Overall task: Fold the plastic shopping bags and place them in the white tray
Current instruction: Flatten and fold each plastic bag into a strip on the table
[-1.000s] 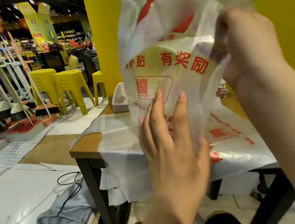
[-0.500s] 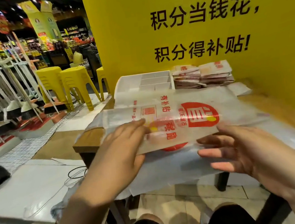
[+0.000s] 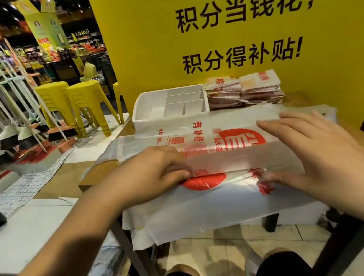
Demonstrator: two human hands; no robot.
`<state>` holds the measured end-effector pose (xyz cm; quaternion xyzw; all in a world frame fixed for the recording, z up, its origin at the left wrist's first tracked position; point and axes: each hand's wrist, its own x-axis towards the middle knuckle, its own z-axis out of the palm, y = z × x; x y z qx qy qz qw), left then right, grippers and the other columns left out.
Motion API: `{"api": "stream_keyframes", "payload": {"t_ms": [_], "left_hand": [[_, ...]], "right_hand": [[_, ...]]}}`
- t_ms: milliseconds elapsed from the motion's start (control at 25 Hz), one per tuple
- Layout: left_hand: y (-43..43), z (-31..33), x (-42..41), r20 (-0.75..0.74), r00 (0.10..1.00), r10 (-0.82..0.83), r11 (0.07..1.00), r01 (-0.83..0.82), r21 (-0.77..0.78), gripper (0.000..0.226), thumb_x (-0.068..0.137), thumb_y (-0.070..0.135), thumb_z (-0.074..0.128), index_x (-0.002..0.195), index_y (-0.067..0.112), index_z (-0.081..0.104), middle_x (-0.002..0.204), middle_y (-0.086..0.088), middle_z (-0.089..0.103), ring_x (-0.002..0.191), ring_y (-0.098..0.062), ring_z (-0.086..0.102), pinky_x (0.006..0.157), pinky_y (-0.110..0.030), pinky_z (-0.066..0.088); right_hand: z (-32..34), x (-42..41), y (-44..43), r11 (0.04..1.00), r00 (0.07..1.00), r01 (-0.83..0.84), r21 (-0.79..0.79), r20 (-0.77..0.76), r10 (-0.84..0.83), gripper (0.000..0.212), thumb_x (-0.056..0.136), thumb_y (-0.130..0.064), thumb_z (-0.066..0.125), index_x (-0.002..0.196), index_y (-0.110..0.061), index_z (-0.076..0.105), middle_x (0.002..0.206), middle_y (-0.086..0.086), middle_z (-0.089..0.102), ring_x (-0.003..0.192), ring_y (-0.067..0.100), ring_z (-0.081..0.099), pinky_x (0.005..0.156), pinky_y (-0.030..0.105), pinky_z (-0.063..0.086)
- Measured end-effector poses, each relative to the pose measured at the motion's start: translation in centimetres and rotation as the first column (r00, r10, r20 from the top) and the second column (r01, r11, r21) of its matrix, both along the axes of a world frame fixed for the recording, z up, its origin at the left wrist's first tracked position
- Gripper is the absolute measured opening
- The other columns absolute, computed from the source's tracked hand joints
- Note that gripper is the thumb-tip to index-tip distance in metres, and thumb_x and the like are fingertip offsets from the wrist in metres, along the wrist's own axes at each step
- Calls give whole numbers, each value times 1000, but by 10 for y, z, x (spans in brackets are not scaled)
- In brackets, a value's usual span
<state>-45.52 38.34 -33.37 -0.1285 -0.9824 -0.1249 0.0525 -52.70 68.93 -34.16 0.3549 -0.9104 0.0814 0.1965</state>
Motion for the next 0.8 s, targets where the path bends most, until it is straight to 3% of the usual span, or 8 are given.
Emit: {"api": "stream_keyframes", "payload": {"t_ms": [80,160,200,280,400,520,640,800], "left_hand": [[-7,16,-12,110,994,14,1000,-17,21,17,93,40,66,109,38,71,104,25,66,97,6,58,84,-16,44],[-15,27,-22,167,984,55,998,-57,8,26,87,46,71,113,40,70,105,26,66,96,8,58,79,-13,42],[-18,29,-26,174,981,83,997,-83,-11,33,84,49,73,116,39,68,106,24,65,94,5,58,77,-13,42],[-25,30,-30,142,978,152,988,-146,-54,47,79,54,76,122,37,64,108,16,63,90,0,56,74,-15,42],[-34,21,-25,40,971,235,965,-228,-126,62,77,64,71,131,40,55,108,10,62,103,-10,58,89,-30,48],[-45,6,-16,-201,953,228,914,-280,-292,59,84,65,58,135,37,51,112,11,67,119,-17,57,118,-48,23],[-52,-5,-6,-382,896,229,894,-348,-281,44,92,48,55,132,31,57,120,3,65,125,-26,54,119,-59,14],[-30,-24,12,-319,919,232,954,-280,-112,48,99,52,30,138,36,53,155,3,39,147,-23,28,121,-57,16]], "right_hand": [[15,-21,0,994,993,15,105,116,-27,71,74,-73,54,138,-45,43,112,-26,63,109,4,56,123,47,15],[28,-41,-1,995,967,13,95,253,-36,68,68,-82,43,124,-46,53,79,-30,63,82,1,53,115,46,32],[32,-48,-2,998,950,20,61,309,-38,68,65,-84,44,120,-45,56,77,-27,62,80,3,53,103,42,43],[31,-57,-3,997,934,58,51,350,-72,60,69,-80,51,117,-43,58,84,-20,61,81,2,54,78,32,46],[16,-61,-4,991,941,92,94,318,-118,46,82,-69,57,119,-42,57,82,-16,58,77,-1,50,68,30,38],[5,-62,-1,983,965,101,152,226,-134,42,85,-66,51,120,-42,55,78,-18,55,75,0,45,79,31,34],[2,-55,-3,963,961,156,220,194,-200,43,89,-62,41,125,-42,52,94,-20,55,96,12,51,110,42,30],[-10,-37,-17,969,977,193,153,62,-204,43,95,-42,39,136,-35,50,139,-4,50,134,22,41,119,50,14]]}}
